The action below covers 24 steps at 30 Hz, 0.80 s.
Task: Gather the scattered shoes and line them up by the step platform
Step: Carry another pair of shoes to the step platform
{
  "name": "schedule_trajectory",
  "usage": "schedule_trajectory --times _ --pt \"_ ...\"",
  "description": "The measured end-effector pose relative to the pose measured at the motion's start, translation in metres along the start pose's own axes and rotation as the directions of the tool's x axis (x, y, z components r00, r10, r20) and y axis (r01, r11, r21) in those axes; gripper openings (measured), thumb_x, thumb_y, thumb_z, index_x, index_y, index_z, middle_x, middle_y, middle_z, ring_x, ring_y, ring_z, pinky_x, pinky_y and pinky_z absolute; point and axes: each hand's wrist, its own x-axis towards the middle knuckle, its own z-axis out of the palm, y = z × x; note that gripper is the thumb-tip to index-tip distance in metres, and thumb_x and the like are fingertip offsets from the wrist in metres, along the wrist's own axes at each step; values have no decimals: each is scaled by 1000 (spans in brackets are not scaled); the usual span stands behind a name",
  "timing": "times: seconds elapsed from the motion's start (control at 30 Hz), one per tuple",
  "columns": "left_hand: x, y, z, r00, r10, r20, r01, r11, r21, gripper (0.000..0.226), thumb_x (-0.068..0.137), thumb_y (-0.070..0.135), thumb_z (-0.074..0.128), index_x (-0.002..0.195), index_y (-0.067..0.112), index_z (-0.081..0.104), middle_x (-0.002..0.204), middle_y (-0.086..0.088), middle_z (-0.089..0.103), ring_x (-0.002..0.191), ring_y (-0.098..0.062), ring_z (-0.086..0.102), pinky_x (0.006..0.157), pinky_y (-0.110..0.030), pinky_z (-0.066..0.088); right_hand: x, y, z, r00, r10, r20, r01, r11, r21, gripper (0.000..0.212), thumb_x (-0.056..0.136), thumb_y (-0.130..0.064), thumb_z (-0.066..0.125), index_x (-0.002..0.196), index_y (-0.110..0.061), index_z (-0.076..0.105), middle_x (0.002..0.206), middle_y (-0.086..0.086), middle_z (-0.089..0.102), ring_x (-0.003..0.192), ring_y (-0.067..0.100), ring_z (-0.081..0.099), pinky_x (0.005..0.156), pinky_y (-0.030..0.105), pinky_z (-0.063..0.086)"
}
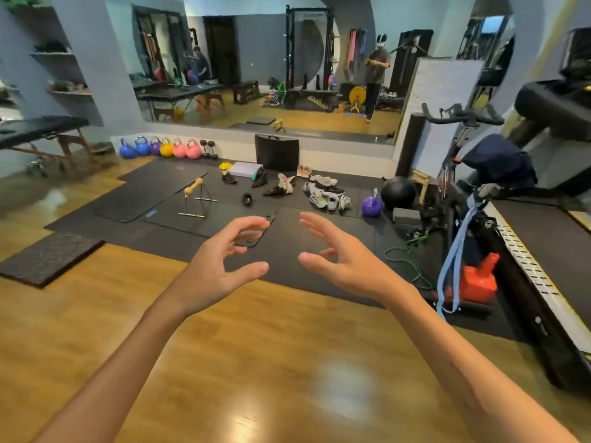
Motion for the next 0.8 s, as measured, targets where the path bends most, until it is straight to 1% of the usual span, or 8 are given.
schedule_trajectory --times 0.07,0.13,0.3,0.43,0.53,0.63,0.7,0.8 --pt "48 -19 7 1000 -15 11 15 1000 12 58 81 28 69 134 27 46 134 17 54 127 -6 49 103 -40 44 34 30 -21 1000 23 1 -23 1000 13 70 89 -57 57 149 -42 24 152 -19 36 136 -9 32 103 30 45" --pt "98 -36 10 1000 -11 13 11 1000 17 58 80 29 69 134 27 46 134 17 54 126 -5 49 103 -41 44 73 57 -44 1000 15 0 -15 1000 -10 70 89 -58 57 148 -44 23 151 -19 36 135 -10 32 103 30 46" --pt "202 -76 9 999 -39 -1 39 999 -21 57 81 29 70 133 25 46 134 16 55 126 -6 49 103 -42 44 159 114 -86 999 29 20 -29 999 -19 71 89 -58 56 149 -43 22 151 -20 35 135 -9 32 101 27 45" --pt "276 -121 8 999 -44 9 45 999 -27 55 85 23 70 134 25 46 134 16 54 126 -4 49 105 -43 43 222 165 -104 999 44 29 -44 999 -4 71 88 -59 56 148 -45 22 150 -20 37 136 -4 34 101 26 44" --pt "335 -161 5 1000 -16 17 16 1000 -8 56 83 31 68 135 26 45 136 18 52 126 -3 48 104 -41 44 273 206 -112 998 59 34 -59 998 -9 70 87 -60 55 147 -47 22 148 -21 38 134 -4 36 100 25 43" --pt "403 -202 -4 1000 11 27 -11 1000 -4 57 82 35 66 135 31 44 137 20 50 127 -3 47 104 -39 44 335 246 -121 995 85 55 -82 996 -44 69 88 -58 56 147 -49 21 149 -22 36 135 -3 35 103 30 44" --pt "455 -228 -13 999 34 39 -34 999 -18 56 83 36 66 134 34 44 137 21 50 128 -3 47 104 -39 43 379 271 -129 993 104 48 -101 992 -74 70 88 -58 56 147 -50 20 150 -21 36 136 -2 34 105 35 43" --pt "534 -260 -25 997 36 70 -35 999 -29 56 82 37 67 134 35 44 137 22 50 127 -2 47 105 -40 42 444 302 -147 988 153 35 -150 984 -94 71 88 -59 56 147 -48 19 150 -21 36 137 -1 33 107 39 42"
